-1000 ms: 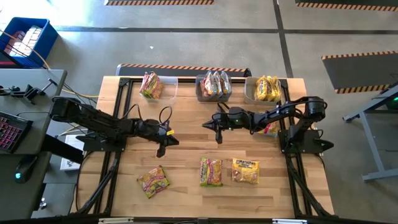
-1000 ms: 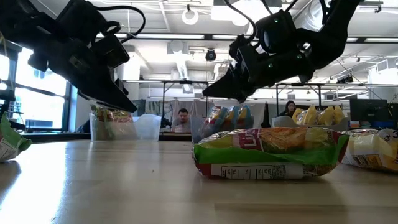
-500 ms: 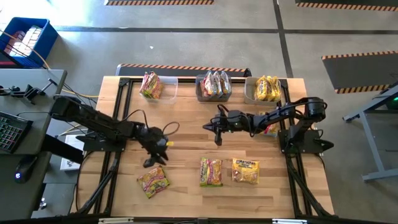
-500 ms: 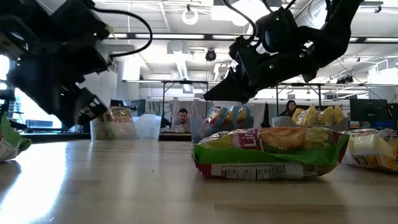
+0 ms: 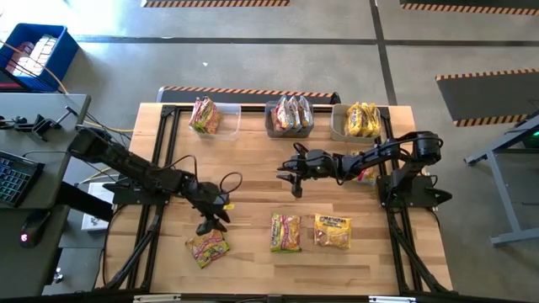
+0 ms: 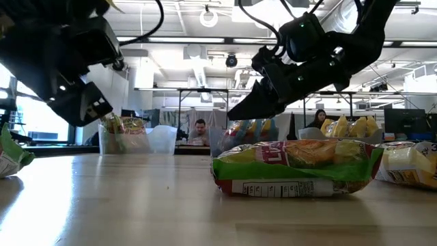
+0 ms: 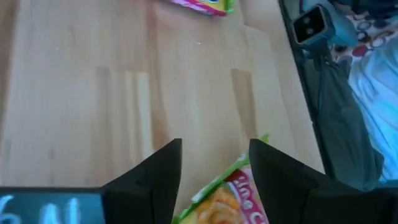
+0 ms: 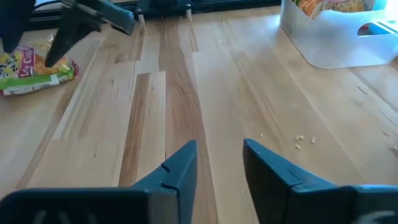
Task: Sort Maruchan noodles
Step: Put the left green noodle pack into the transparent bin
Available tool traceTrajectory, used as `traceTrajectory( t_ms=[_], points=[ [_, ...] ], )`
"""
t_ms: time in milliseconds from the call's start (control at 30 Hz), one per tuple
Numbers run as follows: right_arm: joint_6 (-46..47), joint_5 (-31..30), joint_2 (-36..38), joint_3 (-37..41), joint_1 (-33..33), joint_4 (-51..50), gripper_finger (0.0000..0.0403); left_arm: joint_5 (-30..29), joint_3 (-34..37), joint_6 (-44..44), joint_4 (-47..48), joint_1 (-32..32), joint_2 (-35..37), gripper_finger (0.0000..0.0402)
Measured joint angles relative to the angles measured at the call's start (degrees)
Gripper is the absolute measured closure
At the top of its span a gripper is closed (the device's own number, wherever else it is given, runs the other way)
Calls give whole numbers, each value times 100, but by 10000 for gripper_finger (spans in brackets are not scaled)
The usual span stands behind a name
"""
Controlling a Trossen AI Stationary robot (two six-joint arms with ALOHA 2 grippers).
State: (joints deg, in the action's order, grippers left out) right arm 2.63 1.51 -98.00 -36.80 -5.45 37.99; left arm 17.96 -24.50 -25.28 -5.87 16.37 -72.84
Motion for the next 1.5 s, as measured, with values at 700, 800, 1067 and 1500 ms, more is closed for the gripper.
traceTrajectory(
  t_ms=[700, 800, 1067, 1500],
  points=[
    [-24, 21, 0, 0, 111, -1, 251, -175, -451, 269, 2, 951, -1192, 224],
    [-17, 20, 0, 0, 111, -1, 251, 98, -700, 413, 30, 1028, -1527, 225],
    [-15, 20, 0, 0, 111, -6, 251, 467, -1144, 906, 725, 1068, -1941, 279],
    [-13, -103, 0, 0, 100, -25, 251, 325, -1223, 1351, 1755, 395, -1368, 399]
  ],
)
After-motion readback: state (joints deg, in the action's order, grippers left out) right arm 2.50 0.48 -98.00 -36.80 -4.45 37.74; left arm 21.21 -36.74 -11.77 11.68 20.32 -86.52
